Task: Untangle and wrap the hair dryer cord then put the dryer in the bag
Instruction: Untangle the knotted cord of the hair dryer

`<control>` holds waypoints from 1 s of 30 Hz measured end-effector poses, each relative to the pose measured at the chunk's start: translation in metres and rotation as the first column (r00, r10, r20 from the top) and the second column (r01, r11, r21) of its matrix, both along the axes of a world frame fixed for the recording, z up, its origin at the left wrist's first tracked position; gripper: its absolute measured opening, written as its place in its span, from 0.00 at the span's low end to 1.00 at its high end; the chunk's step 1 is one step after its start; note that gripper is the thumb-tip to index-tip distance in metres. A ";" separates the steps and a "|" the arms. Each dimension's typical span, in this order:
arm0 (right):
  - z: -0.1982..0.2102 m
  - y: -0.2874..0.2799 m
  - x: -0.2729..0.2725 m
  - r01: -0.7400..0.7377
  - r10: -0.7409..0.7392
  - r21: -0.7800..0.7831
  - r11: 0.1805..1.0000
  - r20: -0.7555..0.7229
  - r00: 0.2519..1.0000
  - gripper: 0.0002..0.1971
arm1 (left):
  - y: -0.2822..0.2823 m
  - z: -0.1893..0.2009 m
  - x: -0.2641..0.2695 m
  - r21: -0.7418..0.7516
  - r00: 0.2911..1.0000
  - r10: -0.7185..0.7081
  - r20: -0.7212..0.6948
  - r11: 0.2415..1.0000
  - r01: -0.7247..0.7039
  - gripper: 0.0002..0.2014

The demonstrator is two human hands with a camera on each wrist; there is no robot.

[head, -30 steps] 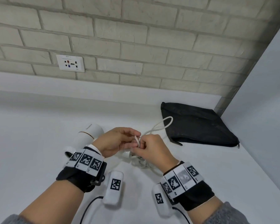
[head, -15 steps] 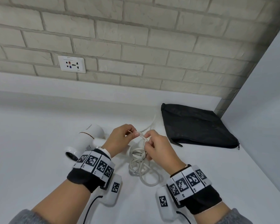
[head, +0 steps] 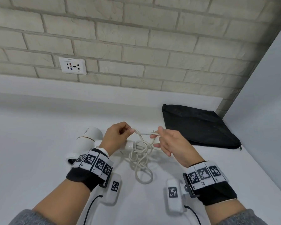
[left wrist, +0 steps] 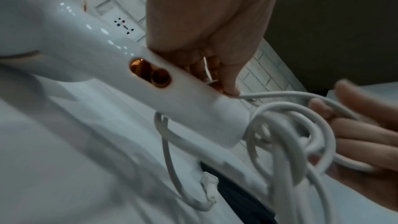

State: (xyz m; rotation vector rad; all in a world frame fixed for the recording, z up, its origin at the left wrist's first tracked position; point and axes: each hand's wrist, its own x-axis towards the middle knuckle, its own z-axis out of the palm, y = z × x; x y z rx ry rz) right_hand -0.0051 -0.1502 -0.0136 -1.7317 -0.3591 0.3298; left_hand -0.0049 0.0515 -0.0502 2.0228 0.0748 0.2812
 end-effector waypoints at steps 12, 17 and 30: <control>-0.004 -0.027 0.014 0.326 -0.271 0.270 0.906 -0.220 0.937 0.20 | 0.020 0.002 0.003 -0.035 0.999 0.046 0.011 0.998 -0.046 0.09; -0.003 -0.018 0.017 0.424 -0.244 -0.371 0.826 0.443 0.863 0.13 | 0.015 -0.003 -0.002 -0.048 1.000 -0.014 0.020 0.999 0.015 0.07; 0.004 0.055 0.015 -0.007 0.495 -0.750 0.661 0.428 0.756 0.20 | 0.009 0.000 -0.011 -0.063 0.985 -0.169 -0.035 0.984 0.167 0.07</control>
